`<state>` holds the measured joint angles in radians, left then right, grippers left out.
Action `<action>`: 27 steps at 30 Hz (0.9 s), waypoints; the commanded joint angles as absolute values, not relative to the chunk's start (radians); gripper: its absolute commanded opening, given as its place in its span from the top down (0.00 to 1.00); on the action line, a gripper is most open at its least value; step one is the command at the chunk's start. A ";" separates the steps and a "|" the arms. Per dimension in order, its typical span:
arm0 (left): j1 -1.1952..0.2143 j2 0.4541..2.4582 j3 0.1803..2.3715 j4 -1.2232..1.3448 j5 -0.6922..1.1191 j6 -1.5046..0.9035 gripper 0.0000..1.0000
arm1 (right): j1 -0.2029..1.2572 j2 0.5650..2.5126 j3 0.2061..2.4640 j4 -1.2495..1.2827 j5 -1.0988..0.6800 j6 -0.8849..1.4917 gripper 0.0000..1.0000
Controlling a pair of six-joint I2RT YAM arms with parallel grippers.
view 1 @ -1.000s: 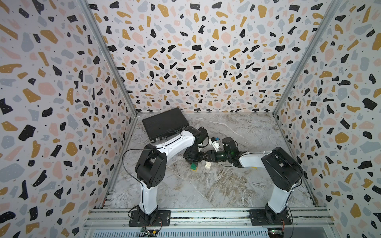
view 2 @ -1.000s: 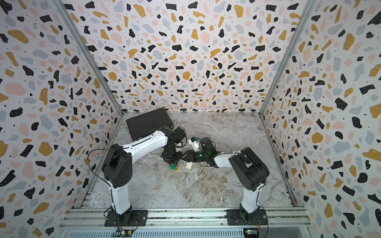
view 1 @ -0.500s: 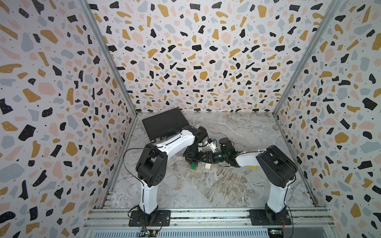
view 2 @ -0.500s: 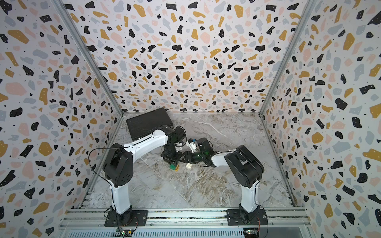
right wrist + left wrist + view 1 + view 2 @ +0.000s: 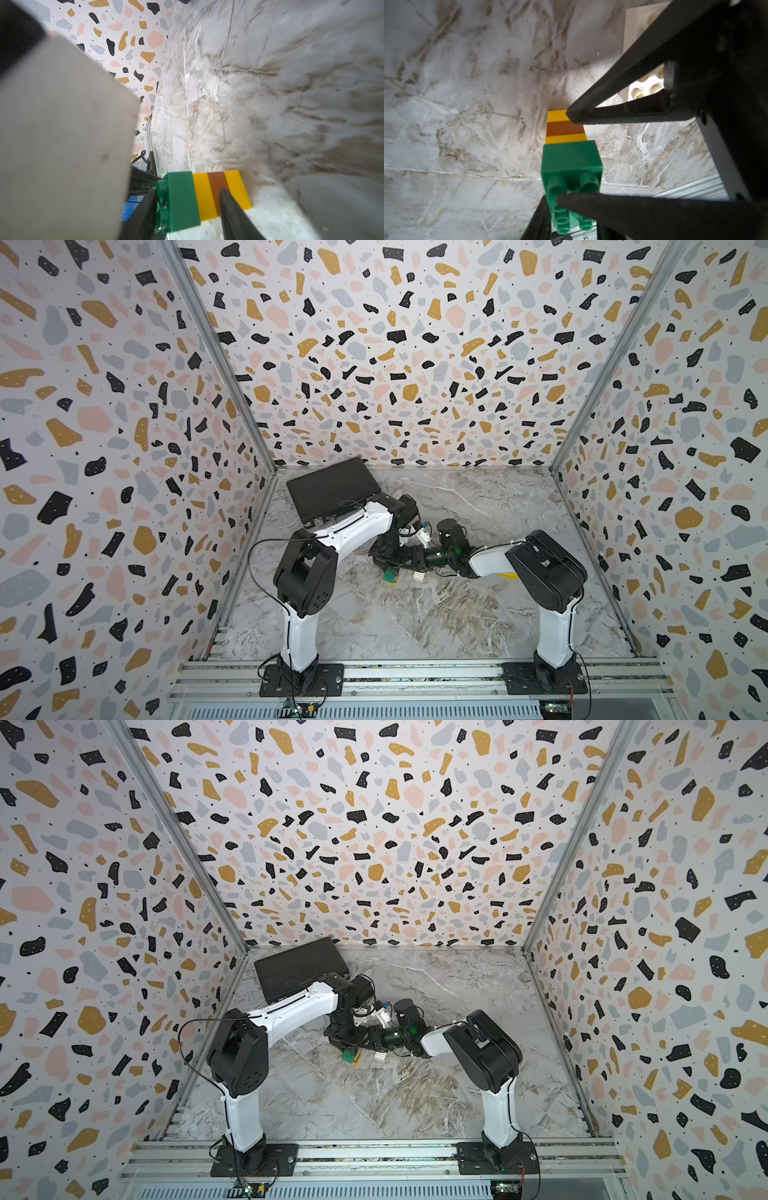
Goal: Assemble an ice cream with lego
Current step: Assemble the lego brick with the lego brick.
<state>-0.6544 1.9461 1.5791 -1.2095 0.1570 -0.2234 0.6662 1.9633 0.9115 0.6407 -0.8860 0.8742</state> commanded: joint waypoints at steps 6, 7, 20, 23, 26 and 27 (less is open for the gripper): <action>-0.655 1.988 1.514 -1.018 0.143 -0.206 0.78 | 0.680 1.983 0.934 0.643 -0.893 0.893 0.69; -0.654 1.977 1.510 -1.012 0.140 -0.210 0.77 | 0.680 1.983 0.933 0.639 -0.891 0.892 0.70; -0.655 1.819 1.433 -0.919 0.111 -0.277 0.55 | 0.679 2.001 0.939 0.570 -0.851 0.865 0.79; -0.655 1.781 1.408 -0.894 0.118 -0.289 0.55 | 0.680 2.006 0.940 0.569 -0.849 0.865 0.80; -0.655 1.742 1.376 -0.867 0.118 -0.300 0.55 | 0.680 2.006 0.938 0.571 -0.845 0.861 0.80; -0.655 1.729 1.366 -0.862 0.115 -0.302 0.53 | 0.679 2.006 0.936 0.573 -0.843 0.860 0.80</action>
